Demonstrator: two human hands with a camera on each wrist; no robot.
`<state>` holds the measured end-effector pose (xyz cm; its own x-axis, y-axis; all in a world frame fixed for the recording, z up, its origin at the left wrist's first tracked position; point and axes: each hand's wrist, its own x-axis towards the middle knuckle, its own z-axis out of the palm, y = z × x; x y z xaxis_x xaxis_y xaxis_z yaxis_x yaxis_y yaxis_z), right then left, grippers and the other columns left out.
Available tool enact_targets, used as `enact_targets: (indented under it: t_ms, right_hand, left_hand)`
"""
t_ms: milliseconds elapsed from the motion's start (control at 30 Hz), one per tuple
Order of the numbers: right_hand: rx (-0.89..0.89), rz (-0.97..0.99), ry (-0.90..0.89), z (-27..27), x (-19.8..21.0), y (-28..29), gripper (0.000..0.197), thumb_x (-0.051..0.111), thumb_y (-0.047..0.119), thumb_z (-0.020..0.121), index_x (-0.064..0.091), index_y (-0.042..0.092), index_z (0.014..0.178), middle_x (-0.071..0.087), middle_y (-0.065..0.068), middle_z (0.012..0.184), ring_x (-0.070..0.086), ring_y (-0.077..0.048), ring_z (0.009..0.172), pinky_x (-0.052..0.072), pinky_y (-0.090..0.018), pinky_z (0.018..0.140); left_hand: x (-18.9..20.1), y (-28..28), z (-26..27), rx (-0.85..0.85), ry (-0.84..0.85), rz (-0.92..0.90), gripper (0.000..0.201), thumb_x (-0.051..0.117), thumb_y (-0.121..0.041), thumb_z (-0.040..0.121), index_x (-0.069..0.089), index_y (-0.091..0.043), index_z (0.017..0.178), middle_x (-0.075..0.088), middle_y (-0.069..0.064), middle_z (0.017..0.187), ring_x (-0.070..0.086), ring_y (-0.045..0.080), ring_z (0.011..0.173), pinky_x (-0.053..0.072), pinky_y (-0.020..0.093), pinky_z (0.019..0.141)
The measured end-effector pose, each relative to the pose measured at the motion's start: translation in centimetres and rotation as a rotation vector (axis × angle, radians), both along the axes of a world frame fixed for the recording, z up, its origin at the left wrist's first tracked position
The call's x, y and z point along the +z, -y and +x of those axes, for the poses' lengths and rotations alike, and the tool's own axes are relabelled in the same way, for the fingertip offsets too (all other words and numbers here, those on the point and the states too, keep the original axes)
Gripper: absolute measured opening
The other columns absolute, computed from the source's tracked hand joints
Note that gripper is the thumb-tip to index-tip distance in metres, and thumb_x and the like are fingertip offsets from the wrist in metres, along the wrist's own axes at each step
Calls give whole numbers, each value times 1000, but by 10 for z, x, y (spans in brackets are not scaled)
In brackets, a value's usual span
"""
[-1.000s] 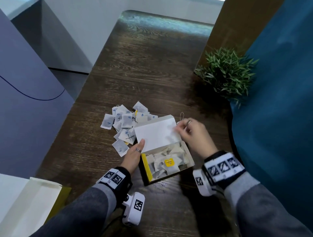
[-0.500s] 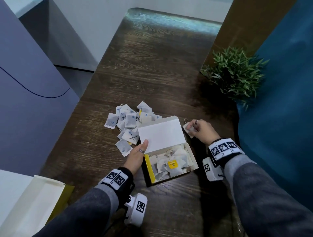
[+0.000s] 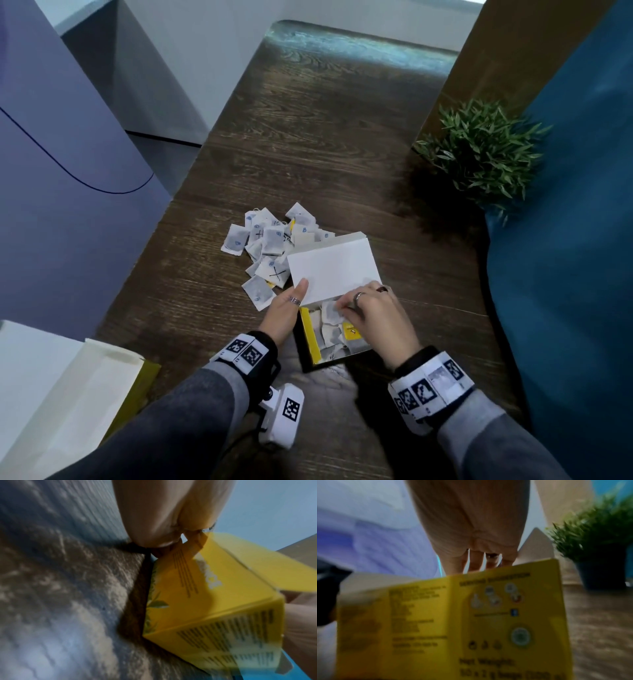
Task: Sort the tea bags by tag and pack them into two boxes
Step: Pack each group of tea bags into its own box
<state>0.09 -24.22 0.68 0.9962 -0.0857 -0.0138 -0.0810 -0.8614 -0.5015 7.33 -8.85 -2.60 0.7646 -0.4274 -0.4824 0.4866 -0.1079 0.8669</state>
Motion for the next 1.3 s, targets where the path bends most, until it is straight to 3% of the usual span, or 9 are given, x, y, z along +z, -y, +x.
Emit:
enact_targets:
  t_ms: [167,300,467,567,667,767,933,1100,1300]
  right_hand:
    - [-188,-116,232,-9,1,4,12,73,24,77,65,22,86,56,7,96,45,-12,93,38,-31,78]
    - [-337,17,-53,-14,8,25,35,63,32,85,53,25,118,44,3,110,43,-14,103,40,-33,89]
    - [-331,193,-130,-26,8,50,21,56,13,89,54,28,104,39,15,68,41,1,64,34,-12,55]
    - [-380,244,-54,-38,5,60,22,54,8,89,59,26,100,38,9,60,40,-7,56,37,-13,54]
    - [-442,249,5,-48,2,70,22,54,5,88,60,25,98,36,3,59,38,-12,54,34,-15,54]
    - [-522,257,39,-56,0,76,21,54,6,89,59,24,98,37,2,59,39,-12,54,33,-16,52]
    - [-629,284,109,-67,-4,89,18,53,7,89,60,21,98,44,-5,61,42,-16,56,35,-27,55]
    - [-771,377,207,-66,-10,106,18,53,5,89,58,16,102,47,-8,66,45,-17,60,38,-16,55]
    - [-881,656,214,-62,-26,111,22,48,32,93,53,28,114,61,-9,108,53,-13,87,46,-38,87]
  left_hand:
    - [1,0,-2,5,-14,-24,34,43,-39,95,67,-17,106,68,3,116,64,14,107,44,32,101]
    - [3,-2,-3,-8,-7,-10,32,43,-39,95,67,-19,103,67,4,117,63,14,108,43,32,102]
    - [1,-4,-11,-75,86,33,43,46,-53,90,66,-20,109,67,3,117,59,18,113,40,42,105]
    - [-8,-1,-22,-143,214,137,50,48,-65,81,63,-21,97,61,6,110,54,22,109,39,45,103]
    - [3,6,-33,-221,238,127,32,64,-41,83,53,-28,111,51,-5,103,55,7,85,47,13,79]
    - [5,18,-38,-332,282,154,60,69,-25,82,39,-27,133,48,-6,86,47,7,65,41,12,56]
    - [0,42,-35,-375,294,83,81,71,-24,77,27,-35,144,57,7,110,46,14,71,47,33,74]
    - [7,69,-16,-351,208,46,52,58,-13,90,41,-27,137,48,2,82,44,15,69,41,15,62]
    - [3,85,6,-340,214,1,57,48,6,91,38,-21,140,44,6,143,40,50,123,40,42,102]
